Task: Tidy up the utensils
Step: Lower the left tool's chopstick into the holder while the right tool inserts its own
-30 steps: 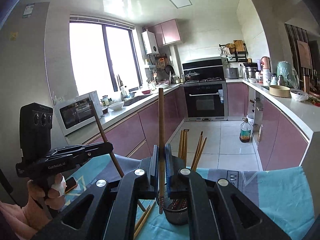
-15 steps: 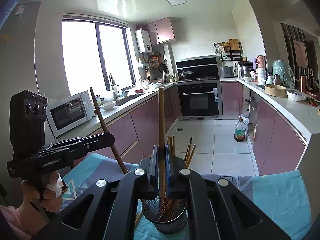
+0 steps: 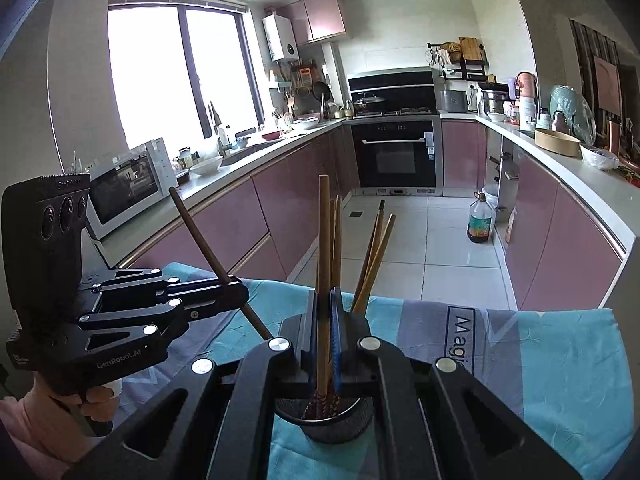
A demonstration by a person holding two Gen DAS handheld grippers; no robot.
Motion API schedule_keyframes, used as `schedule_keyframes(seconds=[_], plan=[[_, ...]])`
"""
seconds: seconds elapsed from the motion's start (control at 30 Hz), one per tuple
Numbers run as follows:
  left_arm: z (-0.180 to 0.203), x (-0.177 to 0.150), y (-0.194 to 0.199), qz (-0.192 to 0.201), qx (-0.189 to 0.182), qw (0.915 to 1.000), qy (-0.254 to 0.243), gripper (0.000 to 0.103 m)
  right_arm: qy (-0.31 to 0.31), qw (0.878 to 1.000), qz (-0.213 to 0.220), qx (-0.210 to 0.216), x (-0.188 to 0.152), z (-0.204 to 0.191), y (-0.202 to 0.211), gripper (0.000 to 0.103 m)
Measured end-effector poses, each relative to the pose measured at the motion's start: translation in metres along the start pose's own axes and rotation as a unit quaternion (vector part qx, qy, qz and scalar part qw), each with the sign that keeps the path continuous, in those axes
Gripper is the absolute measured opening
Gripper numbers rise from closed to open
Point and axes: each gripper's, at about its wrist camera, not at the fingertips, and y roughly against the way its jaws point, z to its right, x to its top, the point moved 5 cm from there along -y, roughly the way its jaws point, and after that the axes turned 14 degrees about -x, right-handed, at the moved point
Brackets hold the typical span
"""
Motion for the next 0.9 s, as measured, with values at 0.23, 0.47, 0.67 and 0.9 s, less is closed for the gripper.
schedule_keyframes(seconds=[0.23, 0.47, 0.67, 0.9], plan=[[-0.009, 0.001, -0.009, -0.010, 0.004, 0.9999, 0.000, 0.008, -0.004, 1.000, -0.019, -0.006, -0.002, -0.001, -0.011, 0.005], [-0.021, 0.005, -0.011, -0.002, 0.005, 0.9998, 0.017, 0.013, -0.017, 0.999, -0.027, -0.011, -0.003, 0.002, -0.018, 0.009], [-0.027, 0.006, -0.007, 0.010, 0.010, 0.9998, 0.017, 0.020, -0.025, 0.999, -0.023, -0.020, -0.003, 0.007, -0.019, 0.011], [-0.035, 0.009, -0.001, 0.025, 0.012, 0.9994, 0.020, 0.022, -0.031, 0.999, -0.011, -0.038, -0.003, 0.013, -0.015, 0.019]])
